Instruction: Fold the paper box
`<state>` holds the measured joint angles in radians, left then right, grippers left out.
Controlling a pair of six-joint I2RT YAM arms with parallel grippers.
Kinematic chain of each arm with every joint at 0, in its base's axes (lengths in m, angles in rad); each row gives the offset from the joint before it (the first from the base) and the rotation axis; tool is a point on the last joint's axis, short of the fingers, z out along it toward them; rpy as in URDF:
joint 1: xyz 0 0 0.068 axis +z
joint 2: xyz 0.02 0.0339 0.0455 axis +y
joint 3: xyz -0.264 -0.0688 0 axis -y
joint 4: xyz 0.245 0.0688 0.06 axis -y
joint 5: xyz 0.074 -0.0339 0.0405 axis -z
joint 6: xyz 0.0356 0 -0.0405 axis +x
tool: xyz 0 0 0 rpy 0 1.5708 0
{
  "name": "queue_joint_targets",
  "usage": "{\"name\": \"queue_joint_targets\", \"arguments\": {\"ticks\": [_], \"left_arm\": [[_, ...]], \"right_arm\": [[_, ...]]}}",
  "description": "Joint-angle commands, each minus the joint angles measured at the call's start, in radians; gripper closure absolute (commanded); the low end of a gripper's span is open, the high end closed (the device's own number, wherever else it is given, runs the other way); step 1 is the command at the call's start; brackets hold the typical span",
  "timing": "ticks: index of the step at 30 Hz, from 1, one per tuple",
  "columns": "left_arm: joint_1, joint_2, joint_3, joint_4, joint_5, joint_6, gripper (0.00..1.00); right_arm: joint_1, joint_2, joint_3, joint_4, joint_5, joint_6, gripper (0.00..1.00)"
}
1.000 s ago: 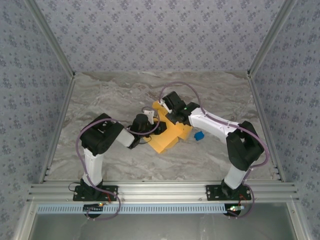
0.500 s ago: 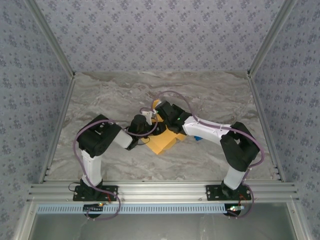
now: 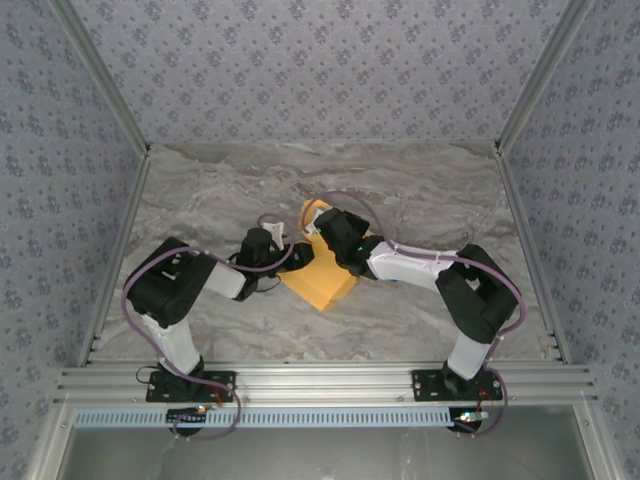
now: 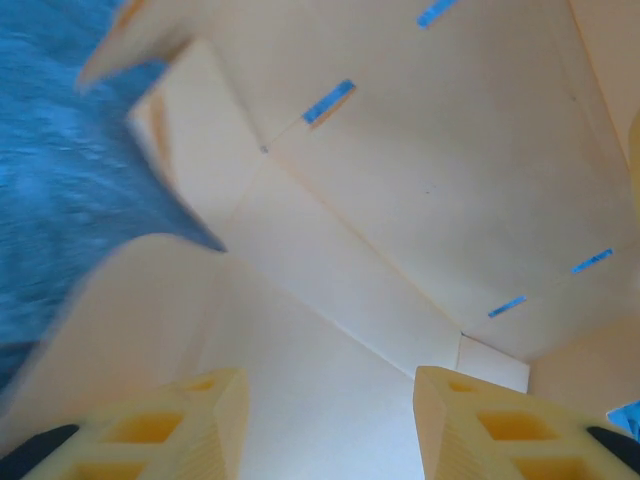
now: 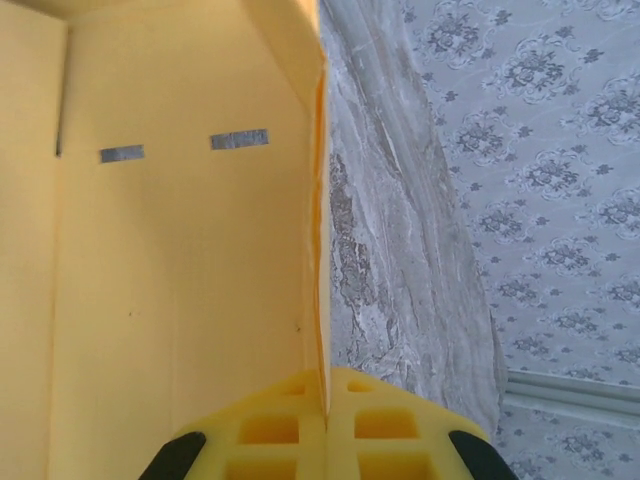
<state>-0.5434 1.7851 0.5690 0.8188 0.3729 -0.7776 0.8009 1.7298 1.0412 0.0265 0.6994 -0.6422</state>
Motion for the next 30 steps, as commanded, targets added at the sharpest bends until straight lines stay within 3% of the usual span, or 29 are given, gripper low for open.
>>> {"name": "queue_joint_targets", "arguments": {"ticks": [1,13,16,24,30], "left_arm": [[0.028,-0.076,-0.011,-0.128,-0.018,0.06,0.52],[0.118,-0.226,-0.018,-0.296,-0.021,0.087,0.49],[0.122,-0.246,-0.015,-0.311,-0.014,0.134,0.48],[0.057,-0.228,0.026,-0.255,0.061,0.327,0.46],[0.035,-0.18,0.099,-0.252,0.119,0.383,0.46]], "right_arm": [[-0.014,-0.053,-0.036,0.056,-0.06,-0.054,1.0],[-0.013,-0.018,-0.12,0.327,0.006,-0.255,1.0],[-0.02,-0.025,-0.106,0.292,-0.02,-0.238,1.0],[-0.146,-0.093,0.013,-0.115,-0.389,0.016,1.0],[-0.259,-0.082,0.117,-0.321,-0.666,0.129,1.0]]}}
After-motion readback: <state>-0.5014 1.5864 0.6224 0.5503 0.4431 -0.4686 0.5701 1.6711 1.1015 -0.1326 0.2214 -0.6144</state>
